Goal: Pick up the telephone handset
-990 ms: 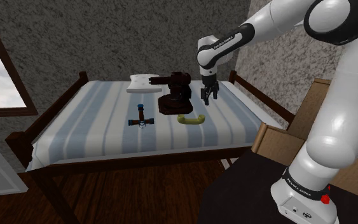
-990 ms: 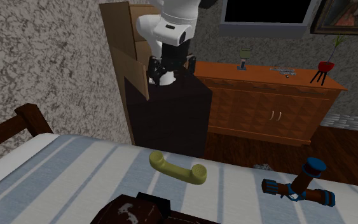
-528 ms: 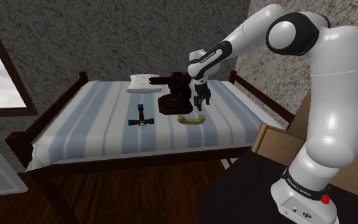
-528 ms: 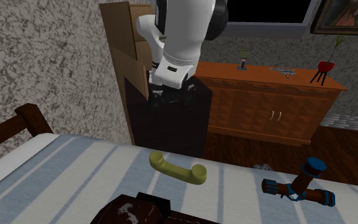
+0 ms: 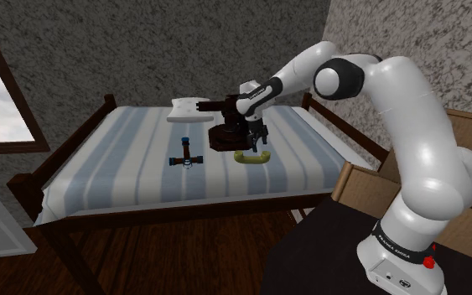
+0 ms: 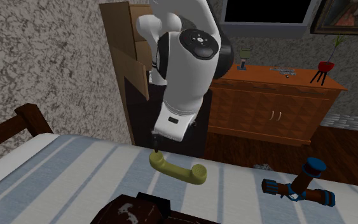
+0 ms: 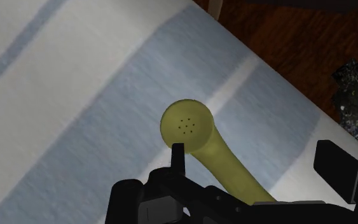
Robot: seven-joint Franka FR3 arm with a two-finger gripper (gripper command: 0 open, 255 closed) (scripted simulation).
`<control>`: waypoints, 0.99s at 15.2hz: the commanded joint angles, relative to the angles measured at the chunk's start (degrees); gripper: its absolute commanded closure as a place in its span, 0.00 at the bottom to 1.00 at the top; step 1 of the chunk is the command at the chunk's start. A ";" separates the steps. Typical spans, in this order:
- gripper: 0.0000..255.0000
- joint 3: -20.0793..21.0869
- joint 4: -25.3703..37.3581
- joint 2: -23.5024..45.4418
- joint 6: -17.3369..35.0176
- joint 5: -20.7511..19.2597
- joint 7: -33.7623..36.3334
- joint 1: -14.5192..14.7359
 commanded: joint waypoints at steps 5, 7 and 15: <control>0.00 0.24 13.31 11.52 -2.66 0.19 -0.50 -0.45; 0.00 0.27 13.73 12.65 -1.96 0.21 -0.41 -0.49; 1.00 0.33 15.21 15.06 -1.04 0.27 -0.22 -0.55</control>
